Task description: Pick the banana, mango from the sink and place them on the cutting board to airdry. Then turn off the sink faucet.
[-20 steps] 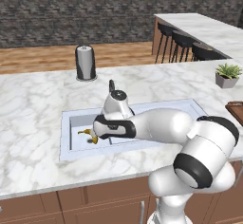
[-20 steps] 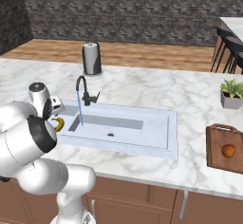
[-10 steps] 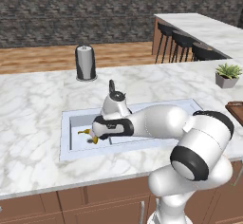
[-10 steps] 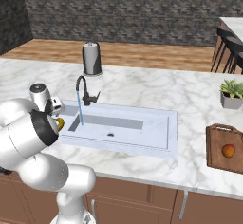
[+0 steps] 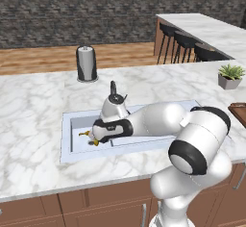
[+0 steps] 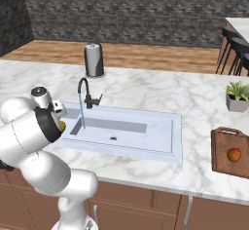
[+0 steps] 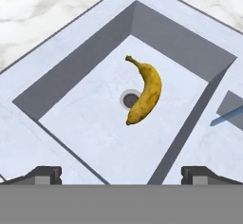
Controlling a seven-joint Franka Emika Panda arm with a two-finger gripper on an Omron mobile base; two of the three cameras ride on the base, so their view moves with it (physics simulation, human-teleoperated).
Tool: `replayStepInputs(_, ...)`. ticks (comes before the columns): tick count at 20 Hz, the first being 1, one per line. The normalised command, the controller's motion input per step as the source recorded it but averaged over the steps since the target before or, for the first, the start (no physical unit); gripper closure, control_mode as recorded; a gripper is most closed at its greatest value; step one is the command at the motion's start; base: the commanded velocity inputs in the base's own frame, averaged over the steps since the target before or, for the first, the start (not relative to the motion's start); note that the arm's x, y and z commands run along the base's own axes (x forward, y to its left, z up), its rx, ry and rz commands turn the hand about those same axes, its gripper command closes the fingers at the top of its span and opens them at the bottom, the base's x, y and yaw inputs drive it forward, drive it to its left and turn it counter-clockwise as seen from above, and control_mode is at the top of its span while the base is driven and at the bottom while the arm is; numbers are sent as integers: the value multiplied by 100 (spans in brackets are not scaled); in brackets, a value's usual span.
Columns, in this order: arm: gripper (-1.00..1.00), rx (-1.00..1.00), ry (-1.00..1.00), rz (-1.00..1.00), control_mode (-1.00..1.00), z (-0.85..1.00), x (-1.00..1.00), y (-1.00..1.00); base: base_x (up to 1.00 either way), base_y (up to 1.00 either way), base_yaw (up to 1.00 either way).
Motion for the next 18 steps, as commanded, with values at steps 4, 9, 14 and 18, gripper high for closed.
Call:
replayStepInputs(4,-100,0,0,0,-100,-13,9,0,0,0,0)
replayStepInputs(9,-100,0,0,0,-100,-12,14,1,0,0,0)
replayStepInputs(14,-100,0,0,-1,-100,-11,13,3,0,0,0)
replayStepInputs(18,-100,0,0,-1,-100,-11,14,3,0,0,0)
